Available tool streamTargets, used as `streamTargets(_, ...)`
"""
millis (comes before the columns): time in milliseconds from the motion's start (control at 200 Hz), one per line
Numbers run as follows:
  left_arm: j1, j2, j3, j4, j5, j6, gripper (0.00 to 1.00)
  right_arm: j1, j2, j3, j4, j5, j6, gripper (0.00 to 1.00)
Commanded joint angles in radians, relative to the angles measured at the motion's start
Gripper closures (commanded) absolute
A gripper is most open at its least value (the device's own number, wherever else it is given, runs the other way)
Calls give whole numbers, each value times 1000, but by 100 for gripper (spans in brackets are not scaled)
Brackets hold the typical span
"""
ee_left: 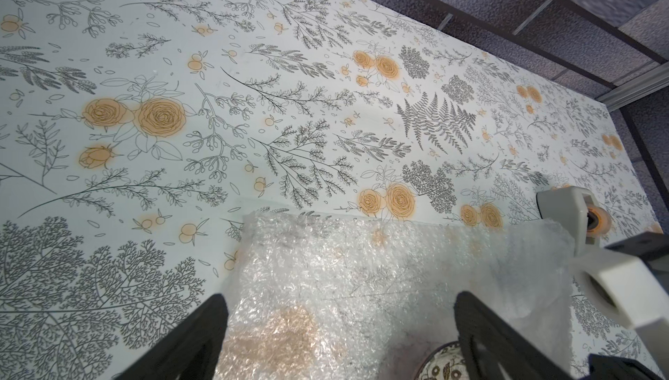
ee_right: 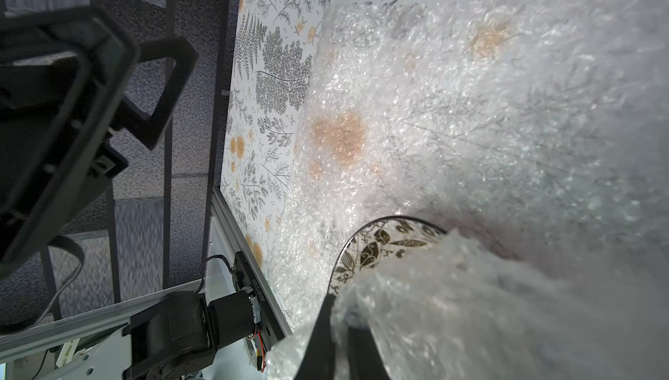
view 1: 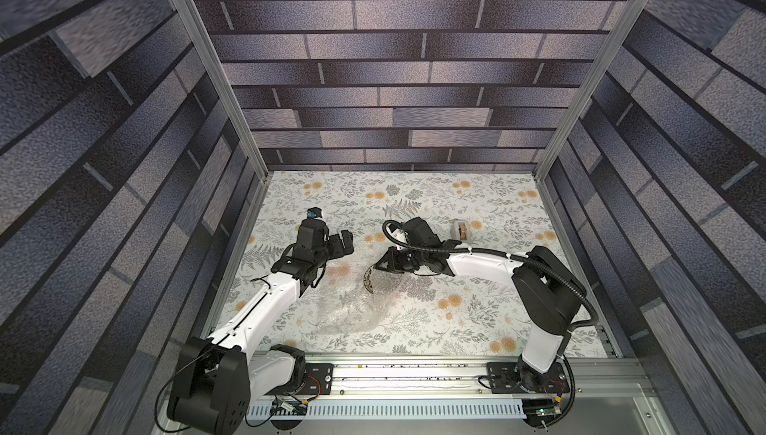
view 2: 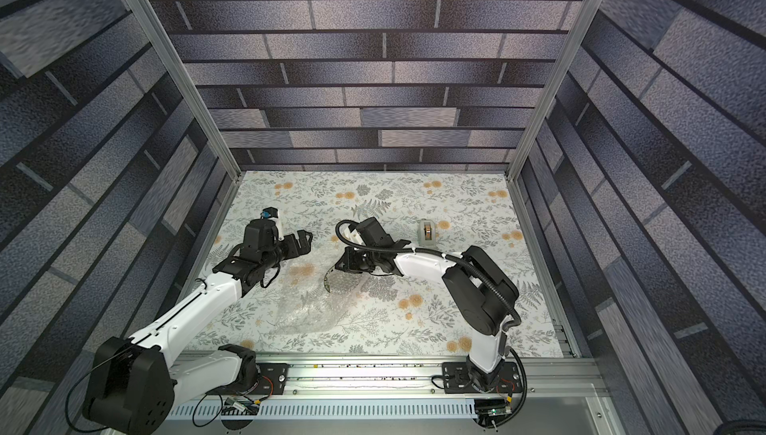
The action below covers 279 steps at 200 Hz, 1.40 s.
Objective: Wrap bowls in bubble wrap
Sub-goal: Wrap the bowl in bubble wrap.
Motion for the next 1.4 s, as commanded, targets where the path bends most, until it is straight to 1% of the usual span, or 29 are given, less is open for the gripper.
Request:
streamTargets(0, -34, -35, -38, 15, -14, 16, 0, 11, 24, 36, 28, -10, 2, 90)
streamTargets(90, -66, -49, -56, 20, -22, 14, 0, 13, 35, 38, 28, -7, -1, 86)
streamTargets(225, -111, -60, -71, 7, -41, 17, 0, 17, 47, 34, 32, -7, -1, 76)
streamTargets(271, -121, -62, -73, -4, -49, 19, 0, 19, 52, 30, 35, -6, 3, 70)
streamTargets(326, -128, -63, -74, -15, -55, 21, 0, 21, 56, 25, 40, -5, 2, 60)
streamTargets(356, -130, -64, -76, -18, -57, 22, 0, 21, 58, 22, 44, -5, 2, 56)
streamTargets(531, -151, -66, -75, -33, -62, 24, 0, 23, 66, -3, 94, -4, 29, 47)
streamTargets(671, -183, -75, -83, -76, -77, 23, 0, 23, 66, -11, 123, -9, 51, 45)
streamTargets(797, -213, -114, -127, -77, -89, 20, 0, 23, 59, -18, 136, -8, 59, 43)
streamTargets(892, -219, -136, -160, -68, -80, 5, 0, 23, 57, -25, 147, -13, 57, 42)
streamTargets(1012, -221, -119, -169, -65, -57, -8, 0, 22, 50, -32, 174, -29, 53, 41)
streamTargets(1047, -228, -116, -173, -56, -47, -10, 0, 21, 48, -68, 174, -27, 54, 40)
streamTargets(1223, -255, -128, -214, 5, -15, -11, 0, 22, 43, -75, 164, -25, 56, 39)
streamTargets(1393, -264, -158, -243, -13, -12, -27, 0, 21, 43, -78, 175, -17, 75, 39)
